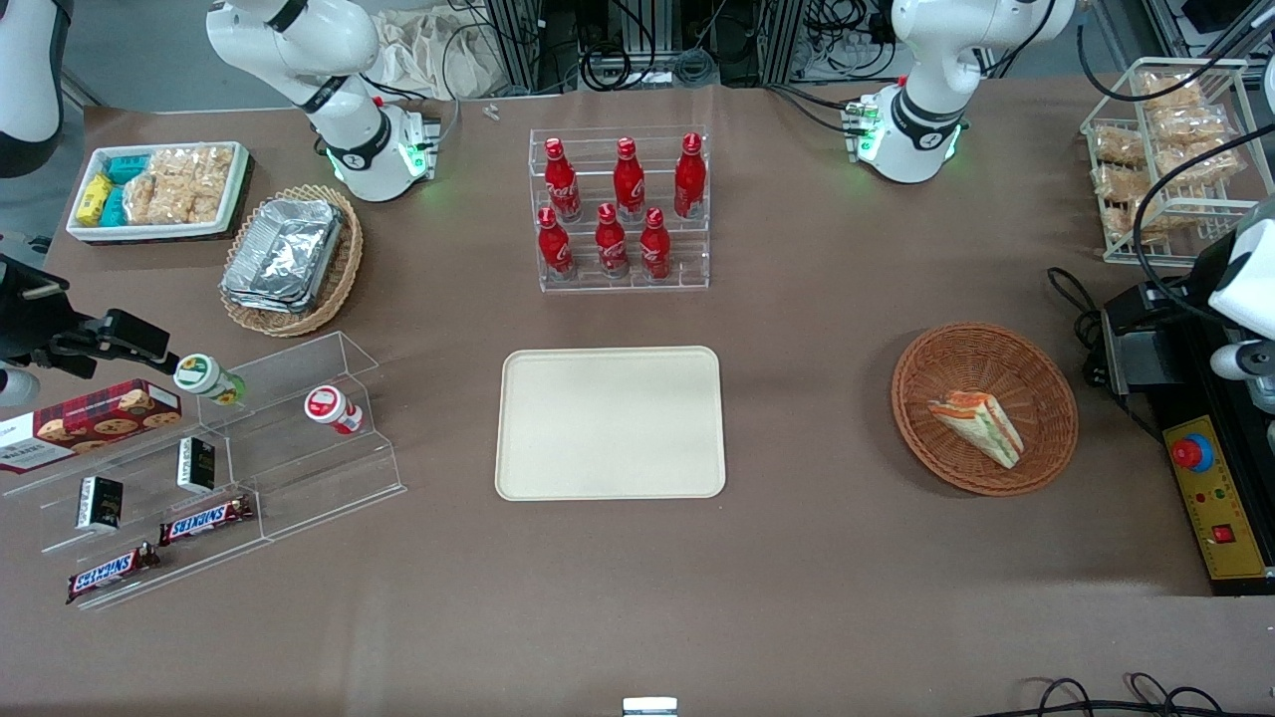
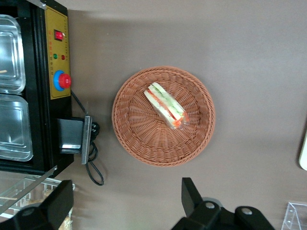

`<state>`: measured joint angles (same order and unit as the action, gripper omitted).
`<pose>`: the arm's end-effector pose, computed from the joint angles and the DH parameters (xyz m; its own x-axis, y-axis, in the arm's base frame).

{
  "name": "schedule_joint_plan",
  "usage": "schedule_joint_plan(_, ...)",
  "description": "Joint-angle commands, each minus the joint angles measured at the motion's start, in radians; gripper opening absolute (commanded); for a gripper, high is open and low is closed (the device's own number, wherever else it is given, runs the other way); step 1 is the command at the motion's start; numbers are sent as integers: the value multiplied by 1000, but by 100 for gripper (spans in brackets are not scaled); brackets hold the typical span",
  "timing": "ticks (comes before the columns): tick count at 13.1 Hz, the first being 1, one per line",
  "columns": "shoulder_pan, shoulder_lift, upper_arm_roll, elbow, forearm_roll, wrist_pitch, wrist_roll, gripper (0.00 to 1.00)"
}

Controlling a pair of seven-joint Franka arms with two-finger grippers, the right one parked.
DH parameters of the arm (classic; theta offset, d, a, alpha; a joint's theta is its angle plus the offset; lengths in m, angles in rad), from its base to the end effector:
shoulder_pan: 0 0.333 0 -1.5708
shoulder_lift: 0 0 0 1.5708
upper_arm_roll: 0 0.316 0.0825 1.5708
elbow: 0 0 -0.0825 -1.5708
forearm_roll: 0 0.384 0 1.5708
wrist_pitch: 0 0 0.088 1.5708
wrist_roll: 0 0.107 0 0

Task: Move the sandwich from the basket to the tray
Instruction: 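Move the left gripper down over the wrapped sandwich in the wicker basket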

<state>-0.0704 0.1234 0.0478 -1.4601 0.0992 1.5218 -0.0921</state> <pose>0.5871 -0.0041 0.6025 0.9960 0.0738 -0.0513 0.0678 -0.9916 -0.1101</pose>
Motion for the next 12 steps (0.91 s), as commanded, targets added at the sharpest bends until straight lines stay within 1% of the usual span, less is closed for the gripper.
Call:
schedule_joint_plan(1,-12,-4,21,6,-27,-3,0,100)
schedule_joint_plan(5,-9,-1,21,-5,-19,-5,2,100)
schedule_joint_plan(7,-11,7,18,-47,-19,3,3,100)
schedule_joint_plan(8,-9,5,18,-83,-26,33,2,100)
schedule_joint_plan(9,-9,1,20,-148,-27,93,-3,100)
schedule_joint_plan(10,-9,-1,20,-210,-29,169,-26,100)
schedule_joint_plan(12,-9,8,20,-284,-30,268,-84,100)
